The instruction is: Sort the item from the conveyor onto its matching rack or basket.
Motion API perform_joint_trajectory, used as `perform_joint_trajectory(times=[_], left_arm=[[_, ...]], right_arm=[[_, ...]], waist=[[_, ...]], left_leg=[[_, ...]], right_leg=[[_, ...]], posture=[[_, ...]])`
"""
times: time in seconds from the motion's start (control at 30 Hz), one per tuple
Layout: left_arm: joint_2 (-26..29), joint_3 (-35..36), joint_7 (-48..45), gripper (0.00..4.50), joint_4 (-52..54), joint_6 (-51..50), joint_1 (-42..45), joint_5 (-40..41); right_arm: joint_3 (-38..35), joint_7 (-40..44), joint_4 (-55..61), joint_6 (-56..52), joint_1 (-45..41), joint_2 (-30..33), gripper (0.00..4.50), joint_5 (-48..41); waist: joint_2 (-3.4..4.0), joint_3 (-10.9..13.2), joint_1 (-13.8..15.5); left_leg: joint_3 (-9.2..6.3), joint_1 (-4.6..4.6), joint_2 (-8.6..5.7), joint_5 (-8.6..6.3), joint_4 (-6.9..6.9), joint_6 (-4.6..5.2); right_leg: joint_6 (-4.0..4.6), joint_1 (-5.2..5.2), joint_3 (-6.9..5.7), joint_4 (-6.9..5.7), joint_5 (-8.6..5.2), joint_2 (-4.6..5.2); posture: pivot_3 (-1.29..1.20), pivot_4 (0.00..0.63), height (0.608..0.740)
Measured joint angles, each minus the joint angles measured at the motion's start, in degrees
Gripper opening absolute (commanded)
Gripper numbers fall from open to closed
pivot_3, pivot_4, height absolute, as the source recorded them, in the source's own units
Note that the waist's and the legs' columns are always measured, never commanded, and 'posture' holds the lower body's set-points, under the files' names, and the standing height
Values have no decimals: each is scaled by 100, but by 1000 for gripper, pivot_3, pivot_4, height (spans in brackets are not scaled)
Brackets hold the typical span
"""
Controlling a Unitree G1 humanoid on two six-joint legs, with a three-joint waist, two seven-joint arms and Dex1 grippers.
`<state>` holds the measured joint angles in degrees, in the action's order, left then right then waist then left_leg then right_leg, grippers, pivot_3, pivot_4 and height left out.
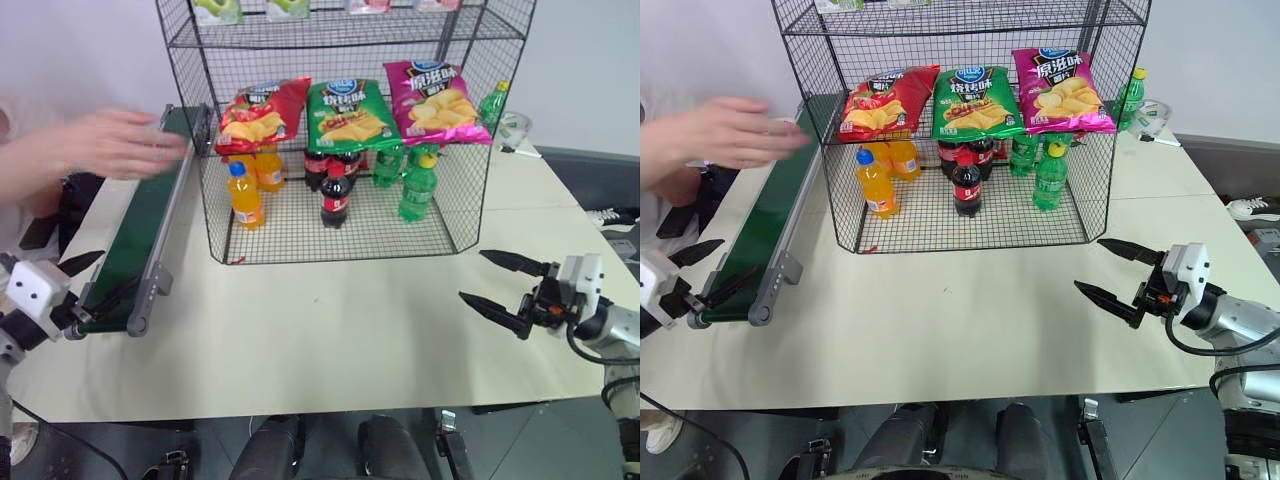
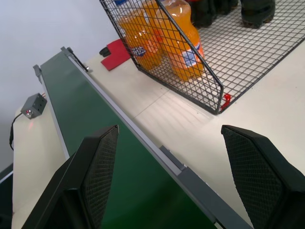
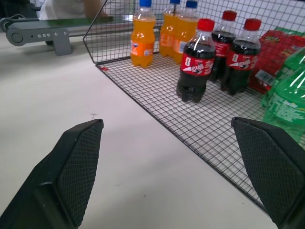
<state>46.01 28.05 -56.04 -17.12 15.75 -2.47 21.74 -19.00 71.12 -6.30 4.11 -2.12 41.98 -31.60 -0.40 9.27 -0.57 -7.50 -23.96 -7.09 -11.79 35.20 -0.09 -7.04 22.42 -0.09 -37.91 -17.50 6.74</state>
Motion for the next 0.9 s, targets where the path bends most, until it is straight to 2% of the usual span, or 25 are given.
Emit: perform_joint_trajectory(times=[0.9], left_arm=[[-146,-60,-4,3600,115,105,-181,1]], right_arm=[[113,19,-43,20,-183,-50,4500,142]], waist=[[0,0,0]], left_leg=[[0,0,0,0,-1,0]], right_leg=[[4,0,0,2,-2,0]], posture=[[0,150,740]])
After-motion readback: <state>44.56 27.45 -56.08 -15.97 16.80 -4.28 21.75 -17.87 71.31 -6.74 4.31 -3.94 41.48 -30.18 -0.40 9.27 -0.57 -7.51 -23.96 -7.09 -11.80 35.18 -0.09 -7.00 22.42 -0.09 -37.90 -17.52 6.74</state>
